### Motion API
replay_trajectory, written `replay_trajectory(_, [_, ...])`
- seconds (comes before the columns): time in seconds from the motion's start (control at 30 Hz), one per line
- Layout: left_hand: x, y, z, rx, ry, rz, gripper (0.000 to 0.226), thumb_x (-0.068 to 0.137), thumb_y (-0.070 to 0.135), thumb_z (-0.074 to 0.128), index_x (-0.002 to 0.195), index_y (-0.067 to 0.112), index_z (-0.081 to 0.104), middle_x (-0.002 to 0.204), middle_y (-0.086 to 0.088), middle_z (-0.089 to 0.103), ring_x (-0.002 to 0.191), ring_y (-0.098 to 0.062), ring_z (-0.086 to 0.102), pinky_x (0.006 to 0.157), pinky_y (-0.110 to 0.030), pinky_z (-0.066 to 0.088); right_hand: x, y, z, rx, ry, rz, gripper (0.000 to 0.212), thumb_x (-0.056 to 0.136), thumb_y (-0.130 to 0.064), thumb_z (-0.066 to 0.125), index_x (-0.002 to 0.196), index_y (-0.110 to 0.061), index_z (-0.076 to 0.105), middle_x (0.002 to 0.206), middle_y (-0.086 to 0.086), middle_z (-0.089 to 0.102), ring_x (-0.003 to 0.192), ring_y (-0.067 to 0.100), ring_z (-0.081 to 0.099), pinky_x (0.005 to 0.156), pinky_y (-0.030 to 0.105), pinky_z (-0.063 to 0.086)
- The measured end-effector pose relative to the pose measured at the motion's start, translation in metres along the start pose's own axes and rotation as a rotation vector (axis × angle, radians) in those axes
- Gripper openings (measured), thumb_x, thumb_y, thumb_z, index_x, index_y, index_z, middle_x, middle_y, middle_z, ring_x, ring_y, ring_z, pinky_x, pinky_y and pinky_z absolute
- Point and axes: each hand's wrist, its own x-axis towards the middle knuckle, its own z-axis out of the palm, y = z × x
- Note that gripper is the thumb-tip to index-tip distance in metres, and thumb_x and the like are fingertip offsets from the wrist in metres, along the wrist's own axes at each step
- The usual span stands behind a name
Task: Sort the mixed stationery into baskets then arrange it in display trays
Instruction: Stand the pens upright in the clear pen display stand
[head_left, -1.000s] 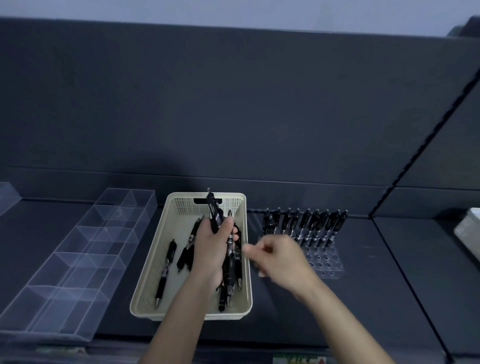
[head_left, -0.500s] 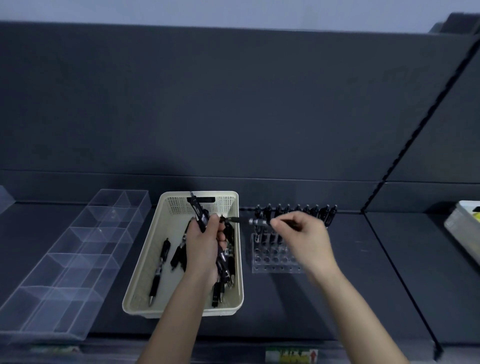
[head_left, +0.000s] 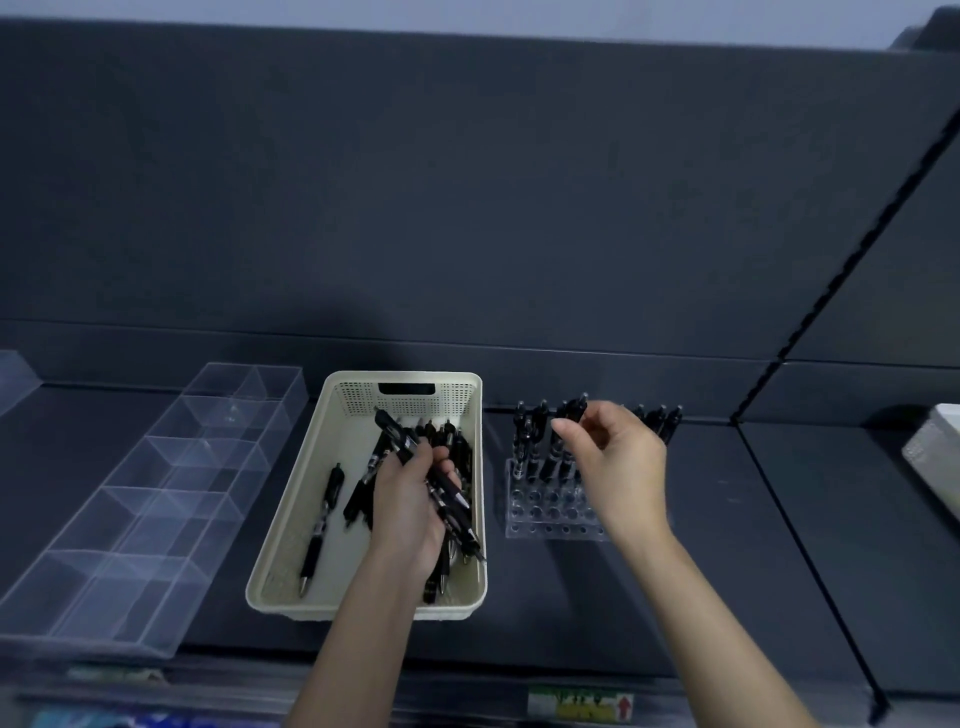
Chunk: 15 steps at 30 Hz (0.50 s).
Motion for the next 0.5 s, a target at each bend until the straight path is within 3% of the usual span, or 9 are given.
replay_trajectory(0.17, [-0.002, 0.000, -0.003, 0.055, -0.013, 0.055, 0.008, 0.097, 0.015, 0.052, 0.099, 0.008, 0.055, 0.074, -0.002, 0.063, 0.058, -0.009, 0.055, 0.052, -0.022, 0.049, 0.007, 0.003, 0.005, 0.014, -0.018, 0.028, 0.023, 0.084, -0.028, 0.069, 0.076, -0.008, 0.061, 0.068, 0.008, 0.062, 0.067, 0.027, 0.058, 0.062, 0.037, 0.048])
replay_trajectory(0.3, [-0.002, -0.001, -0.003, 0.093, -0.014, 0.076, 0.016, 0.099, 0.024, 0.048, 0.101, 0.009, 0.055, 0.069, 0.001, 0.063, 0.053, -0.008, 0.051, 0.048, -0.021, 0.045, 0.009, 0.005, 0.007, -0.006, -0.031, 0.018, 0.025, 0.083, -0.028, 0.071, 0.073, -0.007, 0.061, 0.065, 0.007, 0.062, 0.064, 0.027, 0.058, 0.059, 0.034, 0.047])
replay_trajectory(0.5, [-0.003, -0.001, -0.002, 0.108, -0.054, 0.103, 0.020, 0.101, 0.021, 0.044, 0.104, 0.009, 0.059, 0.070, 0.000, 0.060, 0.050, -0.008, 0.048, 0.043, -0.019, 0.039, 0.000, 0.014, 0.016, -0.230, -0.173, -0.018, 0.040, 0.085, -0.028, 0.069, 0.063, -0.005, 0.045, 0.049, 0.004, 0.045, 0.046, 0.018, 0.033, 0.046, 0.030, 0.032])
